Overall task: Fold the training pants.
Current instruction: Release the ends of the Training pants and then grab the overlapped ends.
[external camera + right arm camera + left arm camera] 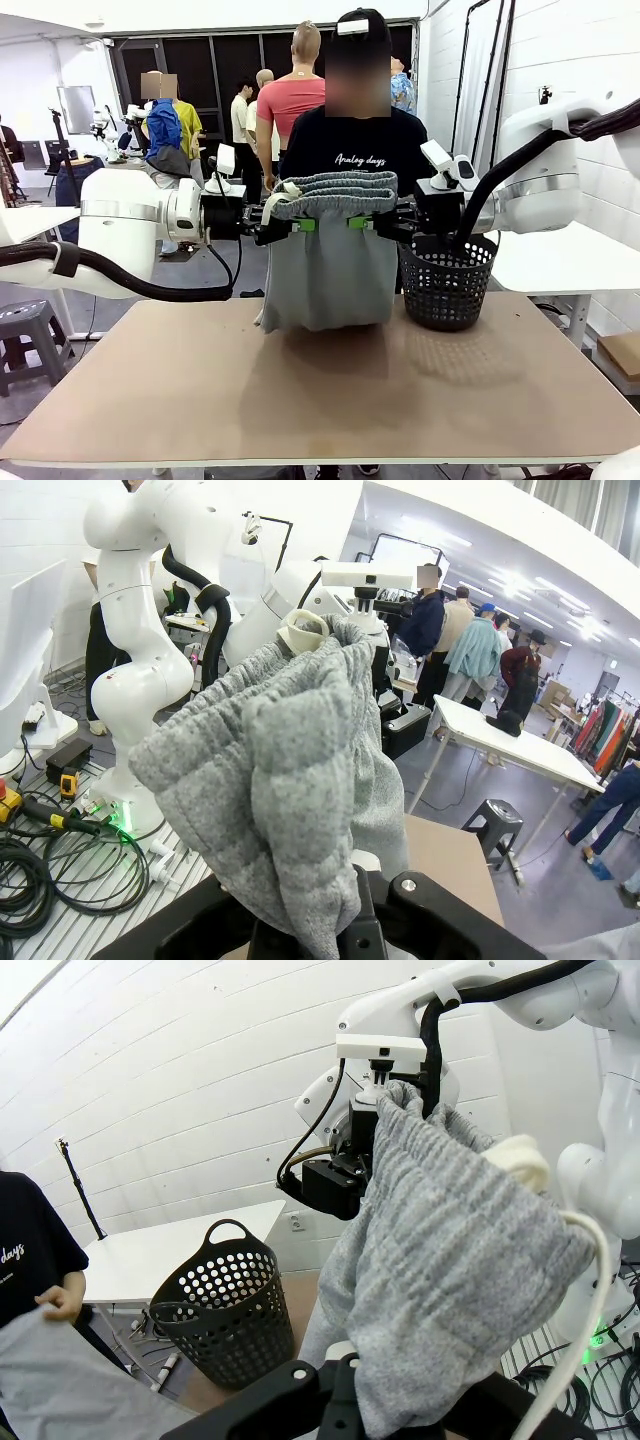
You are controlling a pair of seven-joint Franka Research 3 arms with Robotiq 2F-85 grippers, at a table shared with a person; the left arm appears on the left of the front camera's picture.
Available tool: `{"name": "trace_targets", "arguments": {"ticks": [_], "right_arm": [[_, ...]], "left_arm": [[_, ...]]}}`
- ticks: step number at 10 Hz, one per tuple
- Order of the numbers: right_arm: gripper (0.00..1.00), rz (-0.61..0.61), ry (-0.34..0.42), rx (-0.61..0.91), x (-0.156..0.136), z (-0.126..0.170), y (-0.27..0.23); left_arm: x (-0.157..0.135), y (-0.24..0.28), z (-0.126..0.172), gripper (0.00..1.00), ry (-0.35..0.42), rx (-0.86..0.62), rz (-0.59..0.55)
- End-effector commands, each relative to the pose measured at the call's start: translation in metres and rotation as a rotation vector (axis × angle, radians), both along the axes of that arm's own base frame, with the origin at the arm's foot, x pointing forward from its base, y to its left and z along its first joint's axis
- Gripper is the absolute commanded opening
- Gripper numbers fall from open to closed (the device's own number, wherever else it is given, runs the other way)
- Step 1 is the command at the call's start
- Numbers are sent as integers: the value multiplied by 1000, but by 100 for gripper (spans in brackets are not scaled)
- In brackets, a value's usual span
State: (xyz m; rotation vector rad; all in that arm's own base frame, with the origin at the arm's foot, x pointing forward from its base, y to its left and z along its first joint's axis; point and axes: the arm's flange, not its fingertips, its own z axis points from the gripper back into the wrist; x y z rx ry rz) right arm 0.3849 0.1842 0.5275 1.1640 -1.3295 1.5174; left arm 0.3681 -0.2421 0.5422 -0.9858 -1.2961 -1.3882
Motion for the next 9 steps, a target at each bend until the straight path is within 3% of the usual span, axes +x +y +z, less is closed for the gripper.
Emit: {"name": "trace_targets", "arguments": {"ticks": [1, 9], "right_arm": [[0, -2, 3, 18, -1, 2, 2], [0, -2, 3, 18, -1, 2, 2]], "left_arm": [[-4, 0, 2, 0, 4, -18, 9], [-4, 0, 2, 0, 4, -18, 9]]}}
